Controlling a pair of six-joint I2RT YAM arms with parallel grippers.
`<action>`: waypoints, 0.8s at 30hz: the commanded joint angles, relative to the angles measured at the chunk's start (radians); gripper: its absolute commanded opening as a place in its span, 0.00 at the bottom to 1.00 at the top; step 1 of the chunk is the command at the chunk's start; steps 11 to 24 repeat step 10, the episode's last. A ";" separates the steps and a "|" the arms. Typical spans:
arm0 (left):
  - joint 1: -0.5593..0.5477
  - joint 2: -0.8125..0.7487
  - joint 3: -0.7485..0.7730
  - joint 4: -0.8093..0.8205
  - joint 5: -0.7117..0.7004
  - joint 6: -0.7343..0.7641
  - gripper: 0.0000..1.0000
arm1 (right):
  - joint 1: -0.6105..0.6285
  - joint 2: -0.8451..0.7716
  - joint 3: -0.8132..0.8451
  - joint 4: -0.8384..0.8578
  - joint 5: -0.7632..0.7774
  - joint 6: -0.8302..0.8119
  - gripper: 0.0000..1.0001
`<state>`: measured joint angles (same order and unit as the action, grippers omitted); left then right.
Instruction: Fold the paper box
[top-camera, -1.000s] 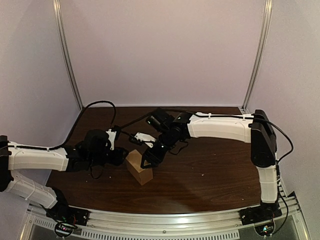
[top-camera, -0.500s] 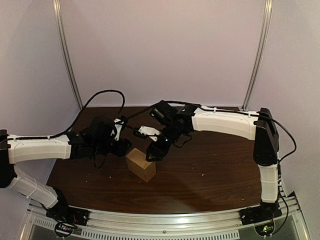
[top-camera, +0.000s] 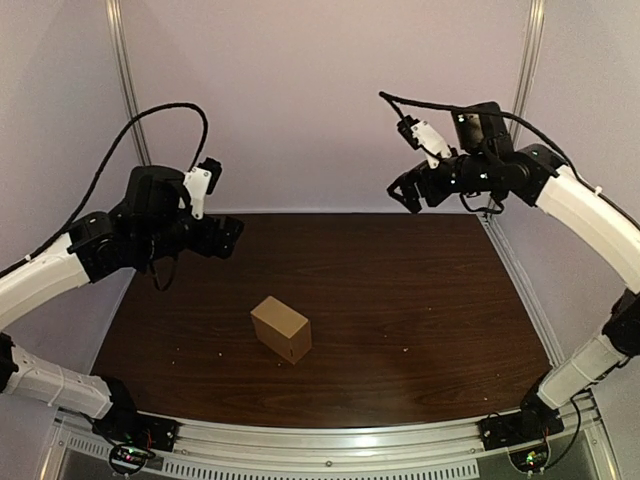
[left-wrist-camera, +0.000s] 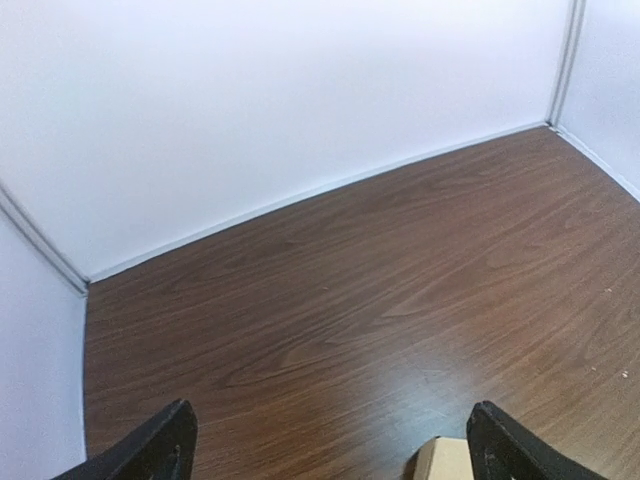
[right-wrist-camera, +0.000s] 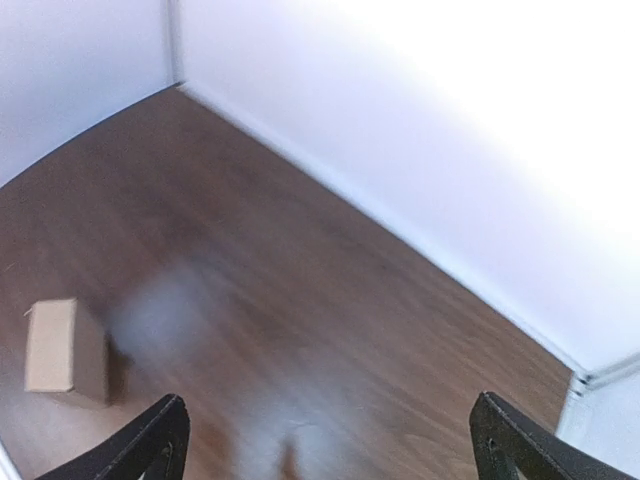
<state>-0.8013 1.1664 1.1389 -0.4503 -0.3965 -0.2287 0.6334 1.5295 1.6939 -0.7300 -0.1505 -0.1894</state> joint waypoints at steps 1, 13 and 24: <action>0.008 -0.049 -0.045 -0.115 -0.206 0.007 0.97 | -0.021 -0.082 -0.236 0.245 0.476 0.030 1.00; 0.017 -0.057 -0.111 -0.069 -0.162 -0.013 0.98 | -0.046 -0.191 -0.408 0.340 0.550 0.059 1.00; 0.017 -0.057 -0.111 -0.069 -0.162 -0.013 0.98 | -0.046 -0.191 -0.408 0.340 0.550 0.059 1.00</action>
